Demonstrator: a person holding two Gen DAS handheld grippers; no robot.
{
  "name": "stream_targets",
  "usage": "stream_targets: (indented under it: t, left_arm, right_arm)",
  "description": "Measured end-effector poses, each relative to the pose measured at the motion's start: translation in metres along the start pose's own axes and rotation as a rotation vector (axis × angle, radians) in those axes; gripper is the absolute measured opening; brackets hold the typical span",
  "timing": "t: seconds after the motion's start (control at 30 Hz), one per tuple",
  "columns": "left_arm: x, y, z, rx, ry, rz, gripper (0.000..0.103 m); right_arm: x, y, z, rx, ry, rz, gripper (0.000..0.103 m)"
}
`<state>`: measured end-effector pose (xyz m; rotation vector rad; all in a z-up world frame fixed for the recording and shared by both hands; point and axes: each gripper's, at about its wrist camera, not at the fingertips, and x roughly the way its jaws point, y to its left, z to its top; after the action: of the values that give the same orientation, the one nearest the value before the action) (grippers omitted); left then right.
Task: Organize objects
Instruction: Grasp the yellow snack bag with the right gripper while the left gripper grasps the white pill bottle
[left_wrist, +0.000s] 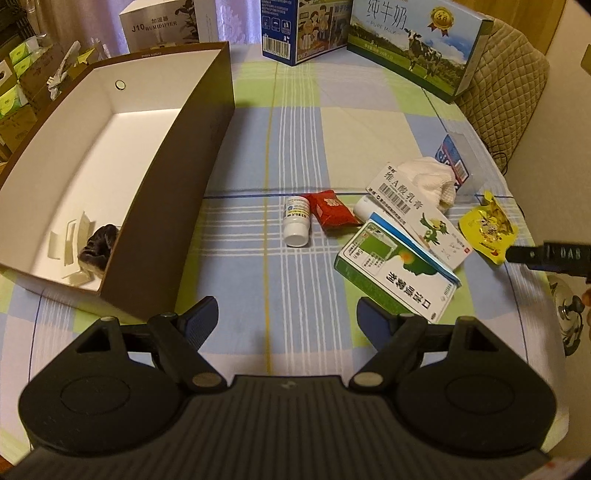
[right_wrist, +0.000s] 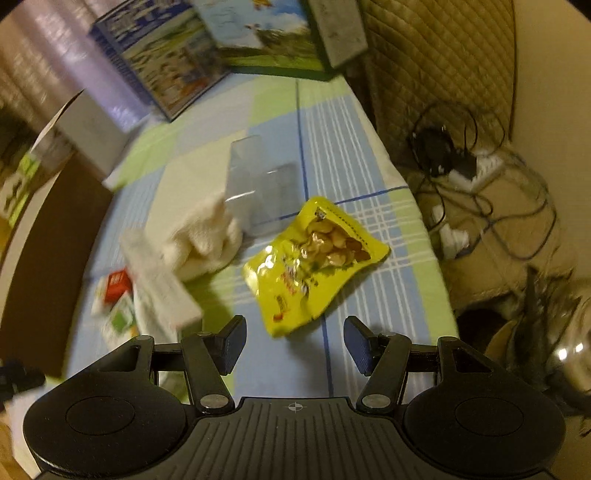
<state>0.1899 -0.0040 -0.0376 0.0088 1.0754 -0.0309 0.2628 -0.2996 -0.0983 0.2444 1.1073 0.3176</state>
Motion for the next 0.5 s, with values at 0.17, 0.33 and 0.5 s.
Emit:
stream_targets:
  t: [0.17,0.33,0.5]
  left_arm:
    - [0.012,0.000,0.007,0.000,0.008,0.004,0.079]
    - [0.020,0.003,0.009,-0.003,0.017,0.001,0.079]
    - [0.026,0.009,0.010,-0.007,0.032,0.002,0.079]
  right_arm:
    - [0.022,0.000,0.019,0.057,0.008,-0.071,0.056]
    - [0.034,-0.002,0.035,0.141,-0.010,-0.088,0.056]
    - [0.042,0.002,0.048,0.173,-0.011,-0.127,0.056]
